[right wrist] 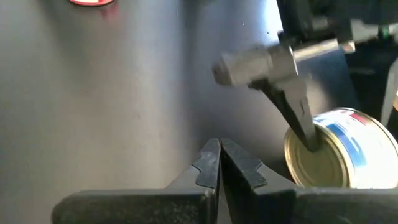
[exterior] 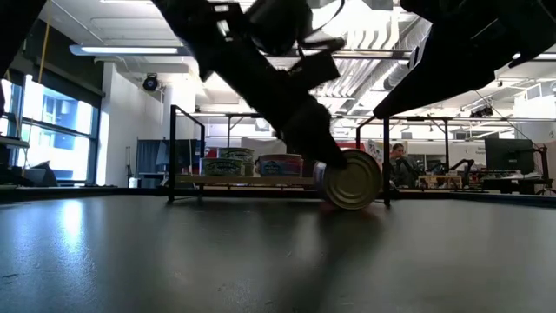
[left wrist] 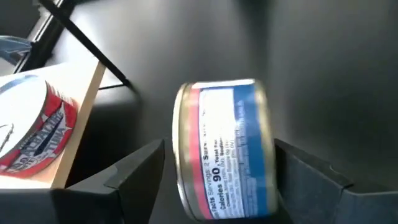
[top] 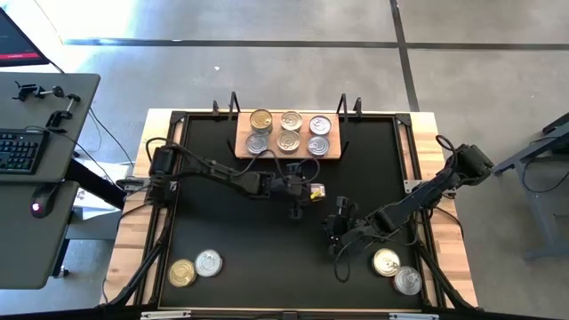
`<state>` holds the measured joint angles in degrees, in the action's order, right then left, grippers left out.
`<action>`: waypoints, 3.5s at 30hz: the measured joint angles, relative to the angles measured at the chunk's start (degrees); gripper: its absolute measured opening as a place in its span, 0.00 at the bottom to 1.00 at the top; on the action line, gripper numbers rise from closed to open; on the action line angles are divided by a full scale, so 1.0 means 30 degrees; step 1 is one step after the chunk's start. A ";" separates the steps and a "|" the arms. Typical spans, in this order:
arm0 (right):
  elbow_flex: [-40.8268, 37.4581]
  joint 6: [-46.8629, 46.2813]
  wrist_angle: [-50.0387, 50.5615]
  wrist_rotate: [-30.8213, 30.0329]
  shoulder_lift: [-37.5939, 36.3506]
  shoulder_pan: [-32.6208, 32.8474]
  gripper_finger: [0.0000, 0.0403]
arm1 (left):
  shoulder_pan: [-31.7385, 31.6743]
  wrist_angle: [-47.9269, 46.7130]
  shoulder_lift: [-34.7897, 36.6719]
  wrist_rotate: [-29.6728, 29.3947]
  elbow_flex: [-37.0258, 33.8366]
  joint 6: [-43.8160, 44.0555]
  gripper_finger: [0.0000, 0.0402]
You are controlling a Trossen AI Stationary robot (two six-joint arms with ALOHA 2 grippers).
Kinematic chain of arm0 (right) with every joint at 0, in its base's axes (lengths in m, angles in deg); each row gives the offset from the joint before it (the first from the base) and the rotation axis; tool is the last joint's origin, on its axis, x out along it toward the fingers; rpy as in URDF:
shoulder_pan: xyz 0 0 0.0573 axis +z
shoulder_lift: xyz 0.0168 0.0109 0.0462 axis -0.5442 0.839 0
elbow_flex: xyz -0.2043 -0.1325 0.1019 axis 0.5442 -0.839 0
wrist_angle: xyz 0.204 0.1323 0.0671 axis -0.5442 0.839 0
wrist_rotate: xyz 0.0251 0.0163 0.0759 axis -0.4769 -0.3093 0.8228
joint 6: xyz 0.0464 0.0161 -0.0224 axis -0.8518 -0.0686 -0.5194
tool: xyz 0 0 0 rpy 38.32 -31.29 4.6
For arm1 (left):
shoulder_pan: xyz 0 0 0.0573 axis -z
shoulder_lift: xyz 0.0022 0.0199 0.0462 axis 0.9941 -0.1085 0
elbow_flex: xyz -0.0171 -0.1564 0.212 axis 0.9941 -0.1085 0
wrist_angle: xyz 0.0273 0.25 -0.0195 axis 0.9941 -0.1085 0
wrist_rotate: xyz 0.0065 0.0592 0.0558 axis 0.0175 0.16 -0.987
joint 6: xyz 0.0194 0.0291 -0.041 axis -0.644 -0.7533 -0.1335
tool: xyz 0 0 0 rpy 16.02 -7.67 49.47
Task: Stack canned seafood by type on shelf
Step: Stack the blue-pink tuna can on top of other blue-pink tuna can on the shelf
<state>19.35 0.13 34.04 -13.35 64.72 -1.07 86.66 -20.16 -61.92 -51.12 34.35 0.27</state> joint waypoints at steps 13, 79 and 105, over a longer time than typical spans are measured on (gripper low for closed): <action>0.0000 -0.0517 0.0733 -0.2198 -0.0036 0.1446 0.02 | 0.0501 0.0659 -0.0673 -0.0032 0.0015 -0.0007 0.44; 0.7051 -0.0755 0.9411 0.4398 0.3359 -0.3813 0.42 | 0.4895 1.6174 0.7465 -0.3044 -1.3210 -0.1291 0.66; 0.7621 0.3297 0.4131 1.1511 0.6690 -0.7115 0.69 | 0.3146 0.7878 0.5739 0.1346 -0.9952 0.1505 0.67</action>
<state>42.21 10.03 46.43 21.19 84.79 -22.41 96.10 3.47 -44.70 -47.08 4.49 4.78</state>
